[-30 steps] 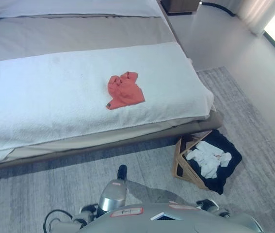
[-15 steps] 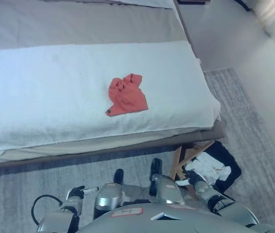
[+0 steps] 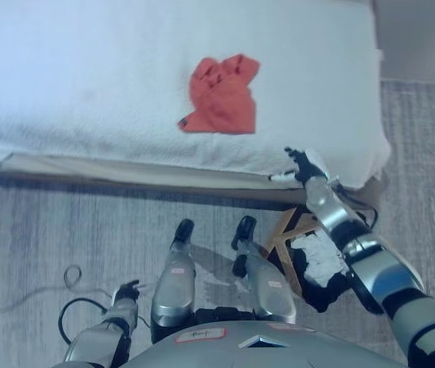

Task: Put the clothes on the bed into the basket.

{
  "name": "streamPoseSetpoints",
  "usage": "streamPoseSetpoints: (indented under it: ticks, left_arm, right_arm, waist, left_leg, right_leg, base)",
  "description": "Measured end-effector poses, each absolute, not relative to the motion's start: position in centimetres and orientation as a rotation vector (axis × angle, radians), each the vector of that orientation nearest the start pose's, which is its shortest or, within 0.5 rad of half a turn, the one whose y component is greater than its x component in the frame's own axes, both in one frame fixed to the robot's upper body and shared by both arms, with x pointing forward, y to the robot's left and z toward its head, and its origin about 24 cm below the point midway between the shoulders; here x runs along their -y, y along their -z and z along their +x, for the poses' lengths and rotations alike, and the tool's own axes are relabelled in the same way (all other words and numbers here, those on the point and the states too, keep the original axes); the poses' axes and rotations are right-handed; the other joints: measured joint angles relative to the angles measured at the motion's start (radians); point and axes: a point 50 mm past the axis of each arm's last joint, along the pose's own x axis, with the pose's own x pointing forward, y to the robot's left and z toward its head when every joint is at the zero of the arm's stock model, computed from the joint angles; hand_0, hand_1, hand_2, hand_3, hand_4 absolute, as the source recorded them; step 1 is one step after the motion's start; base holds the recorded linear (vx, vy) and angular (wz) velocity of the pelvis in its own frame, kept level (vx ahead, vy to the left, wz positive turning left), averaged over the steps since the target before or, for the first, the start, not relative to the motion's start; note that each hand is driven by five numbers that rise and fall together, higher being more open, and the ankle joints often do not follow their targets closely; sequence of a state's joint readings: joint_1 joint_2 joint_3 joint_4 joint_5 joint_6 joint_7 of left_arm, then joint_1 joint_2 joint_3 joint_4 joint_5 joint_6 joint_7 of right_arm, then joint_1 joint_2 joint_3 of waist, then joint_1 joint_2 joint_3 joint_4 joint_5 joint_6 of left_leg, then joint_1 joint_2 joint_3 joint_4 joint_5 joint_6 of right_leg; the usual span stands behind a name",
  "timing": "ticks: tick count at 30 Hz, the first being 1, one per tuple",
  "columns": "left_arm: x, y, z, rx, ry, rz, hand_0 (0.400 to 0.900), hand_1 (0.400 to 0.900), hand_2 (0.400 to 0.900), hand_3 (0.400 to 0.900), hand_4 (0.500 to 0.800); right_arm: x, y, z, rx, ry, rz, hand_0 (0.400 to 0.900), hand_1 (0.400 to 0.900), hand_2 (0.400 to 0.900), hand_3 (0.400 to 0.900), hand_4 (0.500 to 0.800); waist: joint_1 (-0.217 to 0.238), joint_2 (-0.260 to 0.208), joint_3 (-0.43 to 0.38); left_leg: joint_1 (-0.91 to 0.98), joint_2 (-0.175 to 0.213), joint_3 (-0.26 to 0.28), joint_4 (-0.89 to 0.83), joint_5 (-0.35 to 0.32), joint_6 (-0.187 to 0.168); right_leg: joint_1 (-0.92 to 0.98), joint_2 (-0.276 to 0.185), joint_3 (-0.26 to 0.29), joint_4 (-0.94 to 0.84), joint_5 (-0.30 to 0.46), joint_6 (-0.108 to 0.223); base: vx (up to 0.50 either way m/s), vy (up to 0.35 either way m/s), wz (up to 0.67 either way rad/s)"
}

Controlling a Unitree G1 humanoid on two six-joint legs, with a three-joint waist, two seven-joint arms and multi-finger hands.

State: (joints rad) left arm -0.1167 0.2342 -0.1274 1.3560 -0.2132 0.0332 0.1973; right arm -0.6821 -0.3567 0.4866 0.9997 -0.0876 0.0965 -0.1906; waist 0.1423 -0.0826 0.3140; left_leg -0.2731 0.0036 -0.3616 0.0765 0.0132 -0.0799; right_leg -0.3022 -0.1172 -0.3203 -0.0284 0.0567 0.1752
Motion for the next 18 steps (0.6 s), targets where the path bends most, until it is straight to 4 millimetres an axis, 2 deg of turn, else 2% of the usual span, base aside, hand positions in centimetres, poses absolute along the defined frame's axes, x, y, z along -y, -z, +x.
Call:
streamPoseSetpoints:
  ticks: [2,3,4,5,6,7,8,10,12,16,18]
  left_arm:
    - [-24.3,15.8,10.5,-1.255,-0.343,0.232,0.900,0.900,0.900,0.900,0.800]
    - [-24.1,15.8,10.7,-1.250,-0.343,0.228,0.900,0.900,0.900,0.900,0.800]
    - [-24.1,15.6,11.4,-1.228,-0.343,0.230,0.900,0.900,0.900,0.900,0.800]
    - [-24.5,15.3,12.1,-1.203,-0.354,0.232,0.900,0.900,0.900,0.900,0.800]
    - [-24.5,15.1,12.8,-1.180,-0.352,0.236,0.900,0.900,0.900,0.900,0.800]
    - [-24.3,15.1,12.9,-1.179,-0.344,0.241,0.900,0.900,0.900,0.900,0.800]
    - [-24.1,15.3,12.4,-1.194,-0.338,0.240,0.900,0.900,0.900,0.900,0.800]
    - [-24.1,15.4,12.0,-1.207,-0.344,0.236,0.900,0.900,0.900,0.900,0.800]
    - [-24.3,15.1,12.6,-1.179,-0.351,0.239,0.900,0.900,0.900,0.900,0.800]
    - [-24.4,14.9,13.3,-1.154,-0.364,0.236,0.900,0.900,0.900,0.900,0.800]
    - [-24.4,14.8,13.4,-1.152,-0.369,0.230,0.900,0.900,0.900,0.900,0.800]
  right_arm:
    - [17.7,-3.0,36.3,-0.311,-0.048,-0.840,0.900,0.900,0.900,0.900,0.800]
    - [17.1,-4.2,37.1,-0.273,-0.051,-0.852,0.900,0.900,0.900,0.900,0.800]
    - [16.9,-5.2,37.8,-0.257,-0.037,-0.857,0.900,0.900,0.900,0.900,0.800]
    - [17.1,-5.6,38.1,-0.263,-0.022,-0.854,0.900,0.900,0.900,0.900,0.800]
    - [17.2,-6.3,38.6,-0.260,-0.002,-0.858,0.900,0.900,0.900,0.900,0.800]
    - [17.2,-6.7,38.8,-0.257,0.008,-0.859,0.900,0.900,0.900,0.900,0.800]
    - [16.2,-7.6,39.3,-0.227,-0.002,-0.853,0.900,0.900,0.900,0.900,0.800]
    - [14.9,-8.5,39.8,-0.199,-0.016,-0.846,0.900,0.900,0.900,0.900,0.800]
    - [14.6,-8.9,40.1,-0.195,-0.012,-0.842,0.900,0.900,0.900,0.900,0.800]
    - [15.0,-9.9,40.6,-0.210,0.020,-0.842,0.900,0.900,0.900,0.900,0.800]
    - [15.2,-11.6,41.3,-0.184,0.068,-0.838,0.900,0.900,0.900,0.900,0.800]
  waist:
    - [0.020,0.007,0.010]
    - [0.032,0.019,0.019]
    - [0.038,0.031,0.028]
    - [0.032,0.019,0.030]
    - [0.045,0.015,0.040]
    - [0.052,0.014,0.044]
    - [0.084,0.020,0.046]
    - [0.096,0.025,0.048]
    - [0.099,0.025,0.049]
    - [0.143,0.027,0.051]
    - [0.143,0.036,0.057]
  left_leg:
    - [-0.015,-0.003,-0.007,0.017,-0.001,0.001]
    - [-0.017,0.016,-0.024,0.009,-0.002,0.002]
    - [-0.019,0.025,-0.033,-0.008,-0.002,0.001]
    - [-0.020,0.001,-0.048,-0.023,-0.002,-0.005]
    - [-0.029,-0.015,-0.053,-0.001,0.004,-0.014]
    - [-0.034,-0.022,-0.052,0.023,0.004,-0.016]
    - [-0.035,-0.024,-0.053,0.041,0.001,-0.013]
    - [-0.036,-0.018,-0.057,0.037,0.001,-0.013]
    - [-0.035,-0.039,-0.072,0.035,0.003,-0.013]
    - [-0.047,-0.064,-0.092,0.058,0.015,-0.022]
    - [-0.062,-0.082,-0.120,0.070,0.017,-0.024]
  right_leg:
    - [0.003,0.000,-0.010,0.001,-0.003,0.005]
    - [0.000,0.007,-0.021,0.013,-0.013,0.019]
    - [-0.025,0.010,-0.021,0.089,-0.004,-0.006]
    - [-0.019,-0.013,-0.020,0.090,-0.026,0.002]
    - [-0.018,-0.024,-0.022,0.089,-0.023,-0.003]
    - [-0.017,-0.026,-0.021,0.088,-0.023,-0.003]
    - [-0.008,-0.018,-0.021,0.072,-0.023,-0.003]
    - [0.007,-0.017,-0.031,0.057,-0.022,-0.003]
    - [0.024,-0.035,-0.048,0.058,-0.018,-0.009]
    - [0.026,-0.049,-0.057,0.068,0.016,-0.056]
    - [0.023,-0.056,-0.070,0.073,0.060,-0.106]
  base:
    - [0.02,-0.021,0.35]
    - [0.02,-0.015,0.32]
    - [0.02,-0.009,0.31]
    - [0.01,-0.004,0.28]
    - [0.00,0.004,0.25]
    - [0.01,-0.003,0.21]
    - [0.01,0.002,0.21]
    - [0.00,0.010,0.22]
    - [-0.01,0.004,0.29]
    - [-0.03,0.005,0.29]
    - [0.00,0.019,0.19]
